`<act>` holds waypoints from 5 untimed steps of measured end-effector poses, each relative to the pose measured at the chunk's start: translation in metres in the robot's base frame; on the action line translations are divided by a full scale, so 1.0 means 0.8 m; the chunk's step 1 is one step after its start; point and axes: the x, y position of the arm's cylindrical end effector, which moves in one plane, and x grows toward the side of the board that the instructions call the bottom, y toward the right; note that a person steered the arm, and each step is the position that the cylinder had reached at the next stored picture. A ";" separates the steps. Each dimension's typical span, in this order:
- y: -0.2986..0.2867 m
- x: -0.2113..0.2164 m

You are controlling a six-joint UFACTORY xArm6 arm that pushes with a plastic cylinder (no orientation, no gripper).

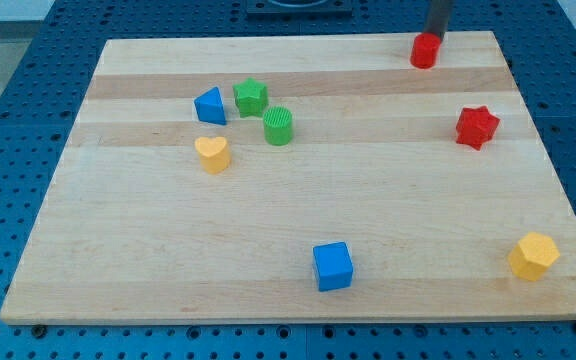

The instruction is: Push the red circle near the center of the board

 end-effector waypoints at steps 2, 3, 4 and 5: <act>0.018 0.042; 0.030 0.061; 0.022 0.076; 0.017 0.076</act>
